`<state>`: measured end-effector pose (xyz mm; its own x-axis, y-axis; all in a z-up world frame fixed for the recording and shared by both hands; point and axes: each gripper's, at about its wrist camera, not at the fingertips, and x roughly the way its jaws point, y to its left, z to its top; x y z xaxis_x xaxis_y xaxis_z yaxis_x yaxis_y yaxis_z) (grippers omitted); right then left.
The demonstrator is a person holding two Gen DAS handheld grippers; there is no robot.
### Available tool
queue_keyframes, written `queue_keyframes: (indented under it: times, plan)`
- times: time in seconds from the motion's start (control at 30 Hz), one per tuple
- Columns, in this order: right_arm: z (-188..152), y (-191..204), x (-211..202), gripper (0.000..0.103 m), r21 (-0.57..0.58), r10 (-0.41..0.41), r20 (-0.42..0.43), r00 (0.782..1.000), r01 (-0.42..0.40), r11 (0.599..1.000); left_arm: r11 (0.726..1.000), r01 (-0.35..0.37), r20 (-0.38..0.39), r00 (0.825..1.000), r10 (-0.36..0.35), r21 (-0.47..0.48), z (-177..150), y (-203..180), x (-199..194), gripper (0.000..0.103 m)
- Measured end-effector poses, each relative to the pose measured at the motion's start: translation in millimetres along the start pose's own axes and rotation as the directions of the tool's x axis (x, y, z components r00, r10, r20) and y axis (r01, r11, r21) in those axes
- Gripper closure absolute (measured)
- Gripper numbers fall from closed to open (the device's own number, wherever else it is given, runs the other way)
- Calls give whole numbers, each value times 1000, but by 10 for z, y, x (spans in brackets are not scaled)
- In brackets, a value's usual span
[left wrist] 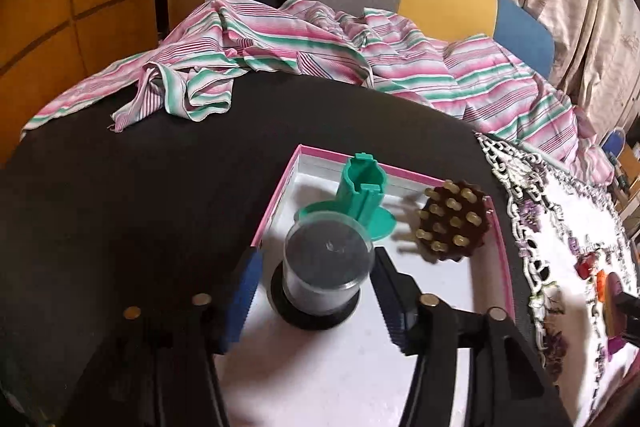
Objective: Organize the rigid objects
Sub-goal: 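Lower the purple oval sponge into the tray and open the right gripper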
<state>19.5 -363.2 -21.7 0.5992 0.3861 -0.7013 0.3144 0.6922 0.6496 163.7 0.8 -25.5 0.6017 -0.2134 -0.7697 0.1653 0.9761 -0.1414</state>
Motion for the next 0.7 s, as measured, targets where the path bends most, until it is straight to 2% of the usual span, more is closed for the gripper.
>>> queue_keyframes:
  times: [0.13,0.3,0.53,0.7]
  plan:
    - [-102,322,113,64,-63,36,-38,999,-38,997,998,33,14,999,-32,-61,-135,68,-185,45]
    - [-204,644,337,64,-109,72,-101,992,-83,991,985,114,-8,993,-116,-130,-419,113,-333,45]
    - [-398,1112,717,64,-182,77,-183,980,-111,977,987,143,-20,989,-145,-78,-720,20,-495,45]
    - [-519,1408,1078,64,-251,43,-237,971,-104,962,982,167,-16,985,-169,-91,-834,68,-618,45]
